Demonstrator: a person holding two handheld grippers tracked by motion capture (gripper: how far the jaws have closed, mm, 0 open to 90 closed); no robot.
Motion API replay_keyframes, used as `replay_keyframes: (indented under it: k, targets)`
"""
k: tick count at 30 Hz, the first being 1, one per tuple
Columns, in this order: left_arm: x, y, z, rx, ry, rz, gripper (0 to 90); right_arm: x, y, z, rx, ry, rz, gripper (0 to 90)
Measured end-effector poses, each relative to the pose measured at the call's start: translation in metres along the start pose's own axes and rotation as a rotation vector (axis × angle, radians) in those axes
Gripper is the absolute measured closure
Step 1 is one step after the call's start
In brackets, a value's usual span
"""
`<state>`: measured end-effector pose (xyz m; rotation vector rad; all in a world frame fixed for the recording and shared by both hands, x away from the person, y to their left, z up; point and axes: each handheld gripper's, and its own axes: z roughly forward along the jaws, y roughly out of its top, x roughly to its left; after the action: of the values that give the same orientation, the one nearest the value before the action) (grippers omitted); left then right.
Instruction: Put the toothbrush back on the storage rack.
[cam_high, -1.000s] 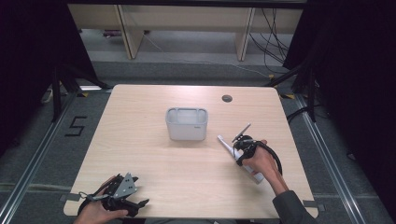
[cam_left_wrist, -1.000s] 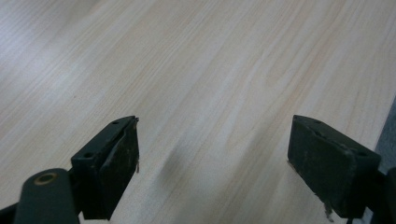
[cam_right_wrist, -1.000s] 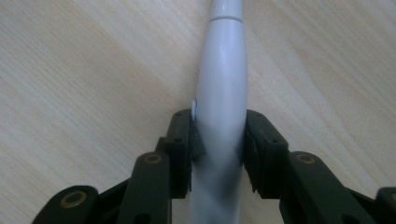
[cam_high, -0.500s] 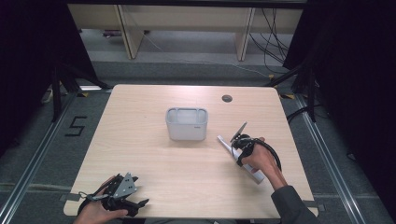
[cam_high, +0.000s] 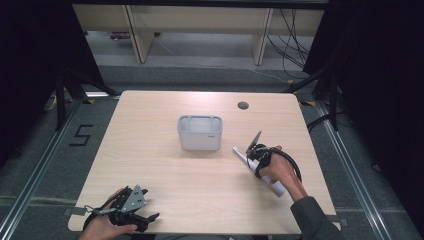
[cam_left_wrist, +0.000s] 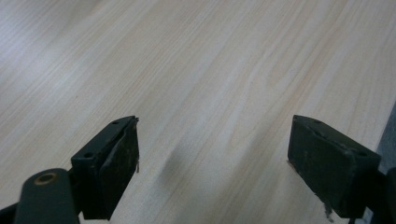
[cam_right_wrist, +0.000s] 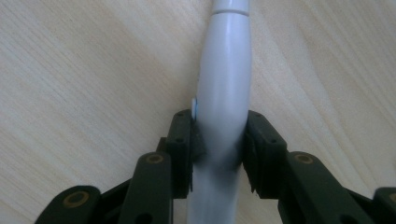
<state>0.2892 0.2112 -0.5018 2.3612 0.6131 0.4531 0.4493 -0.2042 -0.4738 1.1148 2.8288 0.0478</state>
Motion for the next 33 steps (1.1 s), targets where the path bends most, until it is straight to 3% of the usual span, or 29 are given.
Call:
replay_keyframes:
  k: [3,6,7,9,10,14,16,21,22,25,26,27,30,31,32,33]
  targets:
    - [0.000,0.000,-0.001,-0.006,-0.001,0.003,16.3,-0.001,0.000,-0.001,0.019,-0.001,-0.022,66.2]
    - [0.001,0.000,-0.001,0.002,0.003,0.011,16.3,0.002,-0.001,-0.001,-0.003,0.009,0.022,66.3]
    - [0.000,0.000,0.000,-0.008,0.000,0.003,16.3,0.001,-0.001,-0.001,0.006,0.002,0.003,66.3]
    - [0.001,0.000,-0.001,-0.003,0.008,0.017,16.3,0.002,-0.001,-0.002,0.028,-0.006,0.019,66.3]
    - [0.002,0.000,-0.001,0.007,0.010,0.027,16.3,0.000,-0.005,0.000,-0.022,-0.005,0.009,66.3]
    - [0.001,0.000,-0.001,0.002,0.000,0.018,16.3,-0.004,-0.009,-0.004,-0.048,-0.003,-0.003,66.4]
    - [0.000,0.000,0.000,-0.003,-0.001,0.001,16.3,-0.001,-0.011,-0.012,-0.070,0.007,0.059,66.4]
    - [0.001,0.000,0.000,-0.001,0.000,0.001,16.3,-0.004,-0.017,-0.024,-0.135,0.021,0.062,66.4]
    - [0.001,0.000,0.000,-0.007,-0.003,0.006,16.3,-0.006,-0.020,-0.032,-0.191,0.023,0.089,66.5]
    - [0.001,0.000,-0.001,0.001,-0.001,0.017,16.3,-0.008,-0.023,-0.037,-0.234,0.029,0.097,66.6]
    - [0.001,0.000,0.000,-0.001,0.000,0.001,16.3,-0.008,-0.027,-0.042,-0.264,0.043,0.134,66.6]
    - [0.001,0.000,0.000,-0.001,0.000,0.001,16.3,-0.008,-0.027,-0.042,-0.264,0.043,0.134,66.6]
    - [0.001,0.000,0.001,0.006,0.001,0.008,16.3,-0.009,-0.033,-0.053,-0.349,0.041,0.148,66.6]
    - [0.001,0.000,0.001,0.006,0.001,0.008,16.3,-0.009,-0.033,-0.053,-0.349,0.041,0.148,66.6]
    - [0.000,0.000,0.001,0.001,0.000,0.000,16.3,-0.010,-0.034,-0.058,-0.402,0.046,0.170,66.6]
    - [0.001,0.000,0.001,0.001,0.000,0.000,16.3,-0.010,-0.034,-0.058,-0.402,0.046,0.170,66.6]
